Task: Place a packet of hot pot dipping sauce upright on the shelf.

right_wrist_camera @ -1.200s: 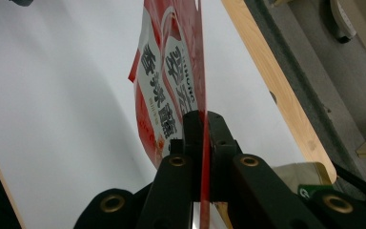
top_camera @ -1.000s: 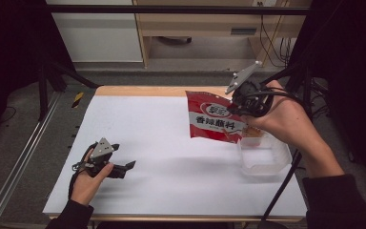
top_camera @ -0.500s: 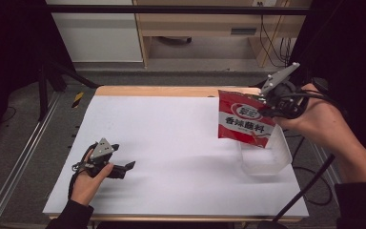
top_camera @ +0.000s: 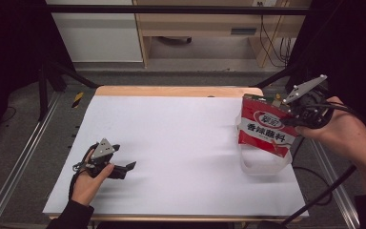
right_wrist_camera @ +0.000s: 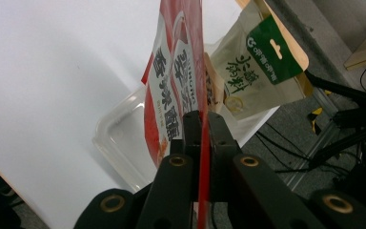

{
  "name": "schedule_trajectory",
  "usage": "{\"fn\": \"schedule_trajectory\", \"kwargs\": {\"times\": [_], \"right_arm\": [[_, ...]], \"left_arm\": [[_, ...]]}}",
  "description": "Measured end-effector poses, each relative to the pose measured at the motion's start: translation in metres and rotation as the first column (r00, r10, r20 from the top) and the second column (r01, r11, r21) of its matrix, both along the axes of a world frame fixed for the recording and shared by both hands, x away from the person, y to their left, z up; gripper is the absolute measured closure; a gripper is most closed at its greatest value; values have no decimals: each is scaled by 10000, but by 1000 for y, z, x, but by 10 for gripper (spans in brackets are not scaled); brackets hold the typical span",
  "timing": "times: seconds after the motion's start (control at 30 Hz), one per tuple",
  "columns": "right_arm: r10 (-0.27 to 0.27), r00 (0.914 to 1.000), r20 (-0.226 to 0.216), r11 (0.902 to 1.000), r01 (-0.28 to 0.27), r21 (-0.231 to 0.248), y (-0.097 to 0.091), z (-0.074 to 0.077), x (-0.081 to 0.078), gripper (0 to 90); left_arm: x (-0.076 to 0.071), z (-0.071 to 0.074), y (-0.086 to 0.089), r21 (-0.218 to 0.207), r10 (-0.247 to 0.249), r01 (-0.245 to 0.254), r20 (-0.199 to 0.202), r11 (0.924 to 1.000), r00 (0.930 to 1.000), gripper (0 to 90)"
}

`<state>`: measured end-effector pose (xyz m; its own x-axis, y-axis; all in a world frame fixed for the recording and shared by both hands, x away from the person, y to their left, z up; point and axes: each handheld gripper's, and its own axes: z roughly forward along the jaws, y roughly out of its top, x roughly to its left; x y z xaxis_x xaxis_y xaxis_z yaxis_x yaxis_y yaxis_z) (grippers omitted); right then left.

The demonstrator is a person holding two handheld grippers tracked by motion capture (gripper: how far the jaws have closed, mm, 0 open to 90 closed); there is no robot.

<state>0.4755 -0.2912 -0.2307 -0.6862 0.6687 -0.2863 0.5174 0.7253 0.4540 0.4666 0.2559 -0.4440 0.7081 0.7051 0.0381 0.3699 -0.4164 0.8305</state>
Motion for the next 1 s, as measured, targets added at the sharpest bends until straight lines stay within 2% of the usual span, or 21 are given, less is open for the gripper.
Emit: {"fn": "schedule_trajectory", "kwargs": {"times": [0.23,0.3,0.33,0.37,0.43,0.47,0.5,0.67,0.7,1.0], "right_arm": [[-251,9996,-146,9996,253,141,-8,-13,3,896],[-263,9992,-291,9993,271,268,-9,-23,3,896],[-263,9992,-291,9993,271,268,-9,-23,3,896],[-313,9990,-333,9988,325,367,-10,-32,2,895],[-363,9987,-369,9984,378,431,-11,-35,2,895],[-442,9982,-414,9975,464,534,-14,-44,1,895],[-509,9976,-459,9970,535,567,-15,-47,0,895],[-635,9966,-524,9951,672,719,-23,-58,-1,894],[-729,9958,-562,9931,777,884,-28,-60,-2,893],[-980,9921,-786,9887,1061,1063,-44,-69,-3,880]], "left_arm": [[0,0,0,-22,-35,35,-16,10000,10000,77],[0,0,-1,-10,-64,64,-15,10000,10000,77],[0,0,-1,-10,-64,64,-15,10000,10000,77],[0,-1,-1,1,-100,100,-33,10000,9999,77],[0,-1,-2,0,-101,101,-32,9999,9999,77],[0,-1,-2,6,-104,104,-36,9999,9999,78],[0,-1,-3,10,-150,150,-22,9999,9999,77],[-1,-2,-5,64,-201,201,-38,9998,9998,77],[-1,-2,-6,95,-219,220,-56,9997,9997,77],[0,-2,-6,118,-226,227,-91,9997,9997,78]]}}
